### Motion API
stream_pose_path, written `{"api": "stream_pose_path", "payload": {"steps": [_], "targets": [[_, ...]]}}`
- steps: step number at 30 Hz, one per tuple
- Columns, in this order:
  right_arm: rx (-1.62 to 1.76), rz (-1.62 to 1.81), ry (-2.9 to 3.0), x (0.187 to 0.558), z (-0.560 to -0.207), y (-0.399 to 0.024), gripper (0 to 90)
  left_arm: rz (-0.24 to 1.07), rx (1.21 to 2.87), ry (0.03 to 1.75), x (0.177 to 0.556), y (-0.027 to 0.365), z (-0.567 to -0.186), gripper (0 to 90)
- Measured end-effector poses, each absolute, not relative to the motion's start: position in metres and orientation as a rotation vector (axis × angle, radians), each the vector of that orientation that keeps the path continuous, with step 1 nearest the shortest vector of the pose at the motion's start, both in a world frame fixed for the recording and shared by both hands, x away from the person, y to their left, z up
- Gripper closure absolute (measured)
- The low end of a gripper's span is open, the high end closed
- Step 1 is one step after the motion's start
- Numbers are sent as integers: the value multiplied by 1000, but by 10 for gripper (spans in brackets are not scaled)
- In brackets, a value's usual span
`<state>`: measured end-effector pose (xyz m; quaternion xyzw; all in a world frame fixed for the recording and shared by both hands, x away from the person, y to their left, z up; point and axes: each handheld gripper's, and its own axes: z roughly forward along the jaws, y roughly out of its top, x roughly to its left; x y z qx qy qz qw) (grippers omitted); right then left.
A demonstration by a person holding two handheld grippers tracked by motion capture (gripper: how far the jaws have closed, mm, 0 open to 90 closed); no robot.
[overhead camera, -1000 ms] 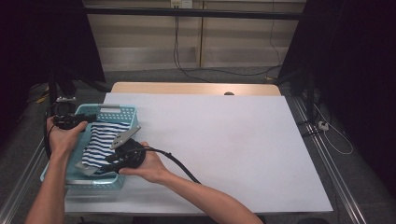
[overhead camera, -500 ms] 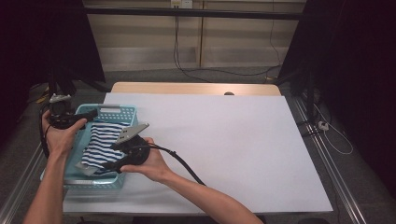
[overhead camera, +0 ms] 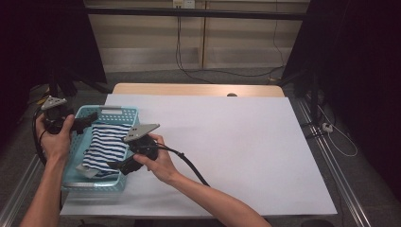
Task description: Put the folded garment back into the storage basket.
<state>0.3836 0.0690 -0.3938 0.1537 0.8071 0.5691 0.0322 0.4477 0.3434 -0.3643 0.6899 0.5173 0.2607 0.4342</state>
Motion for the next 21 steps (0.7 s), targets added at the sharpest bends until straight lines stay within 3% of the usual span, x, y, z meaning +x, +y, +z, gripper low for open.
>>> {"api": "stream_pose_path", "payload": {"steps": [5, 21], "targets": [[523, 1715, 2420, 383, -394, 58, 73, 719, 1739, 1269, 439, 345, -361, 48], [596, 1697, 2327, 384, -393, 24, 60, 709, 1668, 1235, 396, 350, -354, 48]]}}
